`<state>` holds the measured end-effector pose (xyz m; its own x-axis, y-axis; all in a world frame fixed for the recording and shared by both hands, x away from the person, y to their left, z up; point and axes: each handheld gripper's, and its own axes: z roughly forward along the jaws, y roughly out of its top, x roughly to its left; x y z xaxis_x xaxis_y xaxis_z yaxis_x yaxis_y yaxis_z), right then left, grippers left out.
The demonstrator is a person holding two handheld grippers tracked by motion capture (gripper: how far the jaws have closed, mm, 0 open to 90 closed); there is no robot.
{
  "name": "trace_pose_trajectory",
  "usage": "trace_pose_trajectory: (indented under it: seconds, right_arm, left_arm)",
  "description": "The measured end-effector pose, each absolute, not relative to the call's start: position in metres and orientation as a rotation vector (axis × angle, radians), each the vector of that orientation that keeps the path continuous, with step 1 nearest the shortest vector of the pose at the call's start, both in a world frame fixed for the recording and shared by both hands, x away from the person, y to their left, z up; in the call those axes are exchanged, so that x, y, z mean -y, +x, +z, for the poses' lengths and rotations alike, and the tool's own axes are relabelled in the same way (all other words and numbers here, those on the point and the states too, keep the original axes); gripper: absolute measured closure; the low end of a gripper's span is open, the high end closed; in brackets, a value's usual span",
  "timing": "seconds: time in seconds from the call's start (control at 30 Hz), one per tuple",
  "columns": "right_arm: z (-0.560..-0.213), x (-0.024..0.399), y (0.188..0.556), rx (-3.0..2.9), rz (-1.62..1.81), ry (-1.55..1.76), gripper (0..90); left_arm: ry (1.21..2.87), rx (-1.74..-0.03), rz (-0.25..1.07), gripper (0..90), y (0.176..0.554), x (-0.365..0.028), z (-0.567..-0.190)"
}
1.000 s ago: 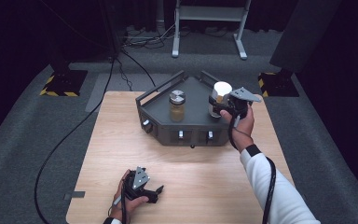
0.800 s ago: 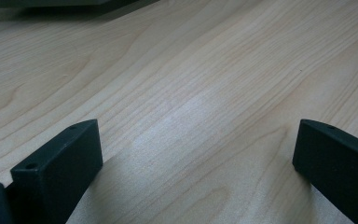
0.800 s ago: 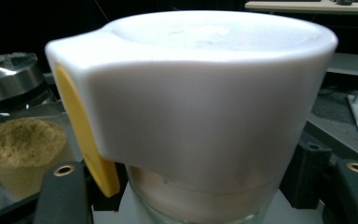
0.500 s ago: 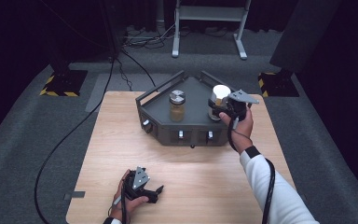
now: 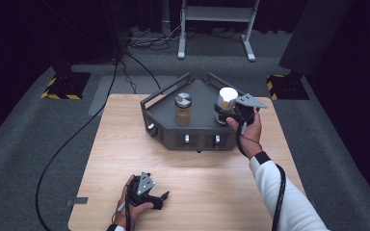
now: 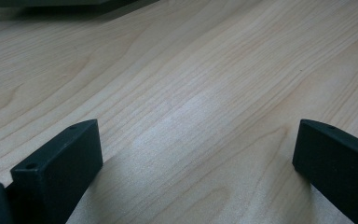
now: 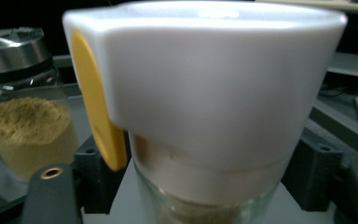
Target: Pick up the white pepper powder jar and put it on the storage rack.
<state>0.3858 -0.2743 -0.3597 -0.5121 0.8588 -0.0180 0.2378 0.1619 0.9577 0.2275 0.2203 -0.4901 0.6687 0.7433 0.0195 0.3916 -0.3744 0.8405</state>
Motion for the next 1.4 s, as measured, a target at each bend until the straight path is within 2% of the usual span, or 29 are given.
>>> trace_pose_trajectory:
  seconds: [0.2, 0.4, 0.63, 0.93, 1.4]
  right_arm:
    - [-0.36, 0.283, 0.385, -1.876, 1.366, 1.043, 8.3]
    - [-0.346, 0.296, 0.379, -1.921, 1.351, 1.007, 3.4]
    - [-0.323, 0.31, 0.366, -1.956, 1.306, 0.954, 2.5]
    - [-0.314, 0.319, 0.343, -1.944, 1.291, 0.917, 2.5]
    - [-0.332, 0.343, 0.298, -1.93, 1.309, 0.892, 2.3]
  left_arm:
    - [2.002, -0.88, 0.502, 1.4, 0.228, -0.221, -0.49]
    - [2.001, -0.881, 0.502, 1.4, 0.228, -0.221, -0.49]
    - [2.002, -0.881, 0.502, 1.4, 0.228, -0.221, -0.49]
    - [2.002, -0.881, 0.502, 1.4, 0.228, -0.22, -0.49]
    - [2.003, -0.879, 0.505, 1.4, 0.227, -0.22, -0.49]
